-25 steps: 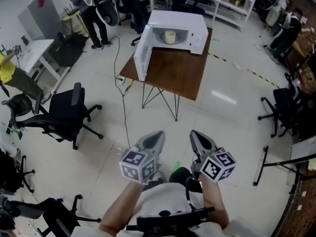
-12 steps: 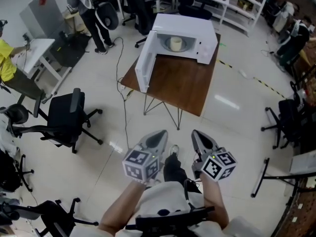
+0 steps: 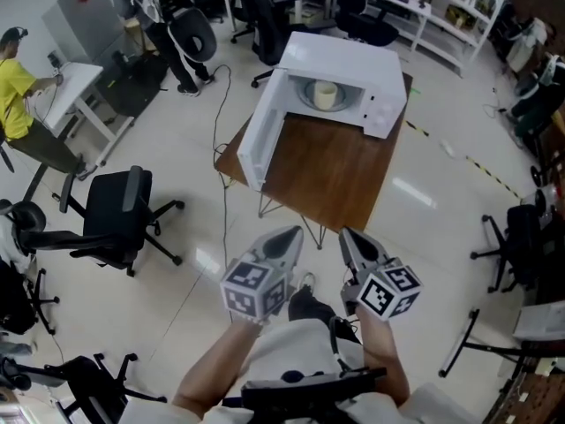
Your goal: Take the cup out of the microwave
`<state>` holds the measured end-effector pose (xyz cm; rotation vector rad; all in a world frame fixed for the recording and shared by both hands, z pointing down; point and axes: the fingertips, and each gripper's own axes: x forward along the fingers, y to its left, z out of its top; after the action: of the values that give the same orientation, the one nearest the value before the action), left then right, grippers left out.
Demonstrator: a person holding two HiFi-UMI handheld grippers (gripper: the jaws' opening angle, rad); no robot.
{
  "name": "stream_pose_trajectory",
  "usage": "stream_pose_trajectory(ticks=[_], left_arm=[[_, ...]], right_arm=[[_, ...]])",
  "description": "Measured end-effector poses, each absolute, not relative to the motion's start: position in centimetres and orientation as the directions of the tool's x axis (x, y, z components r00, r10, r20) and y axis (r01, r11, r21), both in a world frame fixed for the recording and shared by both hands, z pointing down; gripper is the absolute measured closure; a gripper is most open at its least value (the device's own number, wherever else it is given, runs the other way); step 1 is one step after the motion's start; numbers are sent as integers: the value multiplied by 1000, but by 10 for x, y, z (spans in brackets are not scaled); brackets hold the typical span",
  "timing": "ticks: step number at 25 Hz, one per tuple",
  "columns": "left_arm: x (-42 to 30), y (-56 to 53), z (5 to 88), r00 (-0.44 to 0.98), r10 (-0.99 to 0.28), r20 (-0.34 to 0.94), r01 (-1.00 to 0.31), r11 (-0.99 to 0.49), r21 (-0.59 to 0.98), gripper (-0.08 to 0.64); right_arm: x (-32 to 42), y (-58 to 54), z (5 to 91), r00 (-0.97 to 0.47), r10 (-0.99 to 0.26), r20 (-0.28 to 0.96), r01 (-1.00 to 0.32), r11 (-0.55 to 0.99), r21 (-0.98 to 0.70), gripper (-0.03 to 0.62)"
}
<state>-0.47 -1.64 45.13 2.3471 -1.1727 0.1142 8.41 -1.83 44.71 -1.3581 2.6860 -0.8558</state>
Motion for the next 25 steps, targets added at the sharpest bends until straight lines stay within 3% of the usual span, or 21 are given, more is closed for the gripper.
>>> stream_pose_trajectory(ticks=[13,25], left_arm=[[40,-130,450,602,-742,294,-786,-486,382,568],[45,-178,464,587,-740,328,-797,-456,397,568]], right_arm=[[139,-136,444,-590,-785,190,-762,463,-452,592],[137,-193,463,-604,-769,210,-756,470,-455,560]])
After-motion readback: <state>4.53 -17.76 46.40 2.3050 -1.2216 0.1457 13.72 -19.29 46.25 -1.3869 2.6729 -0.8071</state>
